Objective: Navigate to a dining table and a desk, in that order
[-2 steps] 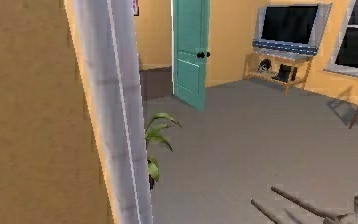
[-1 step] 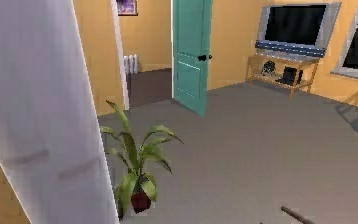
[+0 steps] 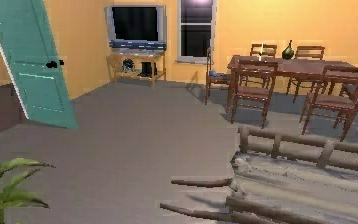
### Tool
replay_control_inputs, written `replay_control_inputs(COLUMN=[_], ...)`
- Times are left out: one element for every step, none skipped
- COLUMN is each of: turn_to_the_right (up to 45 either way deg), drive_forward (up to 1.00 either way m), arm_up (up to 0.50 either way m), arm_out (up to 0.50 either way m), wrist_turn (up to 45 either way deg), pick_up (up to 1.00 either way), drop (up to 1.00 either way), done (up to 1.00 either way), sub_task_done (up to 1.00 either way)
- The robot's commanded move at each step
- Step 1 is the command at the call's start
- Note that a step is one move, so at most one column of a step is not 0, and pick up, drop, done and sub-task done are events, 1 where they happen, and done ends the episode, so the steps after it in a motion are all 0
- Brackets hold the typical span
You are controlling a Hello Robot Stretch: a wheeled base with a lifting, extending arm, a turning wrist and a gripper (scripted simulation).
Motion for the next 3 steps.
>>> replay_control_inputs(turn_to_the_right=[0.0, -36.0, -3.0], drive_forward=[0.45, 0.0, 0.0], arm_up=[0.0, 0.0, 0.0], arm_out=[0.0, 0.0, 0.0], wrist_turn=[0.0, 0.0, 0.0], pick_up=[0.0, 0.0, 0.0], drop=[0.0, 0.0, 0.0], done=[0.0, 0.0, 0.0], sub_task_done=[0.0, 0.0, 0.0])
